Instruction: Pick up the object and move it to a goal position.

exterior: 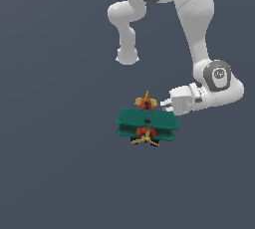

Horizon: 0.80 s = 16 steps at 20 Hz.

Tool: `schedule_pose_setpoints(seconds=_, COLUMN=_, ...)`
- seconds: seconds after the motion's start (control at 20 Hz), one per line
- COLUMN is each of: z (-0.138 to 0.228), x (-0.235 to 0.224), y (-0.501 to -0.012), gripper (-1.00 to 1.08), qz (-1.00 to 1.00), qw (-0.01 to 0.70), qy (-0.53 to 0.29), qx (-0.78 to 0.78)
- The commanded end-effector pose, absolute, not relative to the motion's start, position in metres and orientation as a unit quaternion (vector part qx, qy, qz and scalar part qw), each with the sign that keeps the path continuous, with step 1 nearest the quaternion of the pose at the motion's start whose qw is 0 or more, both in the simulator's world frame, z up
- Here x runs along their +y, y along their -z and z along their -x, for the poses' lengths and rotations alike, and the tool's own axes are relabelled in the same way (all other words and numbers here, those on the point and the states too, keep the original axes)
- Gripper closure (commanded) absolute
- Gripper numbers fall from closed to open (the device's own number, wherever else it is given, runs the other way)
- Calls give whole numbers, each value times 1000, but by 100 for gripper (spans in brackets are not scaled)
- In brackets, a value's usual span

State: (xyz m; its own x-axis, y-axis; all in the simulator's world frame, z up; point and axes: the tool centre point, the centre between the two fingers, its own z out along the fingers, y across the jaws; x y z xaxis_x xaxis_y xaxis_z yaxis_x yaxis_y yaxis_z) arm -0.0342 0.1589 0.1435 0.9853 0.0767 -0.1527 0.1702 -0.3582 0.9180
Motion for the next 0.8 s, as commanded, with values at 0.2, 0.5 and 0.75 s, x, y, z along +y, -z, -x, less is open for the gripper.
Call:
schedule_pose_setpoints(seconds=0.2, z=34, x=164, y=-141, gripper=-20, qz=-817, qw=570, qy=35, qx=77)
schedule_pose_setpoints(seconds=0.5, z=30, x=152, y=-141, gripper=-20, qz=-815, qw=575, qy=31, qx=68)
schedule_pose_setpoints(seconds=0.75, z=29, x=154, y=-140, gripper=-20, qz=-810, qw=581, qy=26, qx=68)
